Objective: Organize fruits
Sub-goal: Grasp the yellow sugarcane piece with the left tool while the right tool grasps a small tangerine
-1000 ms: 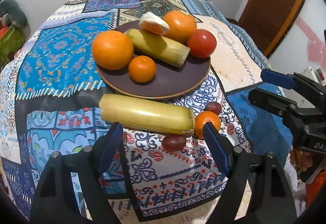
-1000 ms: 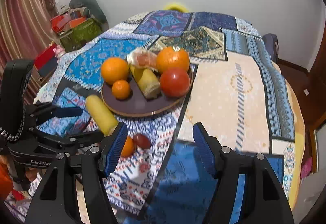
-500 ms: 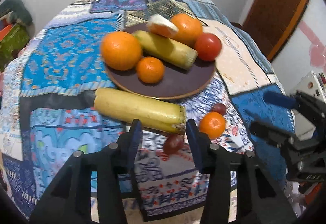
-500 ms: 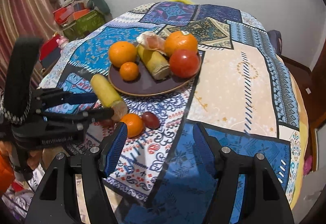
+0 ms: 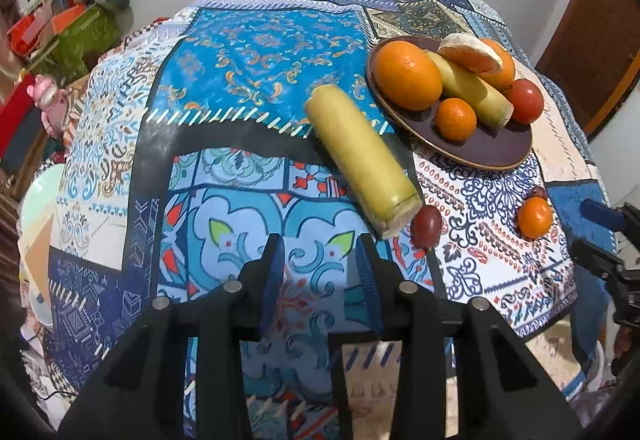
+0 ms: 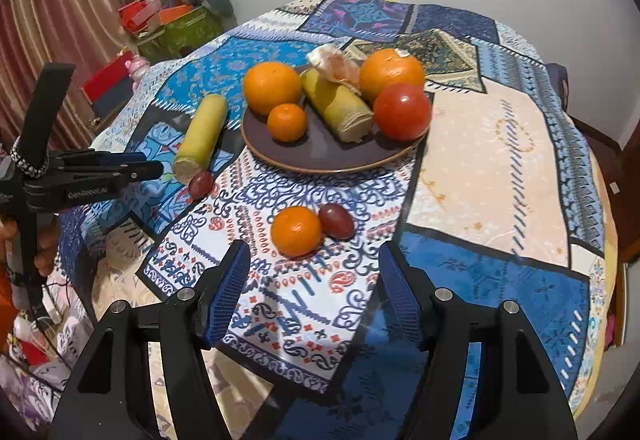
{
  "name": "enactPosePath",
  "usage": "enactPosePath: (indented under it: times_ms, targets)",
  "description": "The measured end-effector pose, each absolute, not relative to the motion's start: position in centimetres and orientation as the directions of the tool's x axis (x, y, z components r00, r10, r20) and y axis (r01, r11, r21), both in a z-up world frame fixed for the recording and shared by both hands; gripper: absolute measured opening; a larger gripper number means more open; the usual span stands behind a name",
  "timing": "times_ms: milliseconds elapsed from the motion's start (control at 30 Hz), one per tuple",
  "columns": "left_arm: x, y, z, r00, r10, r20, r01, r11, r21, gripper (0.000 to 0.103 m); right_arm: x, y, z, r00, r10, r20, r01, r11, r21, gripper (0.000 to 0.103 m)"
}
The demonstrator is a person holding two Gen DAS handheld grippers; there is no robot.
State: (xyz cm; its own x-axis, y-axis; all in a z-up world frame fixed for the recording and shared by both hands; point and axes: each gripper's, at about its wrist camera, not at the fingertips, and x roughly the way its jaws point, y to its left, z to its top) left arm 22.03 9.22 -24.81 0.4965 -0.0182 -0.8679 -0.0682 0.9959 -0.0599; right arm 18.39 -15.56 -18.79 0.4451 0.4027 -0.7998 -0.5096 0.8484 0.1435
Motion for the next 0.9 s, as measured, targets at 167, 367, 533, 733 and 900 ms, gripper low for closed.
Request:
enactPosePath:
  times_ms: [167, 367, 533, 733, 900]
  targets:
    - [22.2, 8.5, -23.4, 0.522, -0.064, -0.851, -0.038, 0.994, -0.098, 0.046, 18.4, -14.9, -19.3, 0.424, 0.418, -0.803, -0.519, 0.839, 0.163, 0.063]
    - [24.9, 6.9, -23.5, 0.529, -0.074, -0.845, -0.049, 0.992, -0.118, 0.064, 18.9, -14.4, -20.1, 0.402, 0.428, -0.810, -0.515, 0.837, 0.186, 0.063]
    - [27.3, 6.4, -25.3, 0.484, -0.100, -0.870, -0.069, 0.986, -0.151, 0.064, 19.2, -14.0, -20.9, 0.373, 0.442, -0.816, -0.509, 0.833, 0.218, 0.054]
    - [28.7, 6.9, -26.7, 0.487, -0.053, -0.872, -0.127, 0.983, -0.131, 0.052, 19.9, -13.5, -21.4, 0.364, 0.449, -0.816, -0.505, 0.831, 0.232, 0.048]
    - [29.3, 7.1, -27.1, 0.494, -0.066, -0.867, -0.124, 0.982, -0.145, 0.047, 20.2, -13.3, -21.5, 0.368, 0.447, -0.815, -0.509, 0.831, 0.225, 0.039]
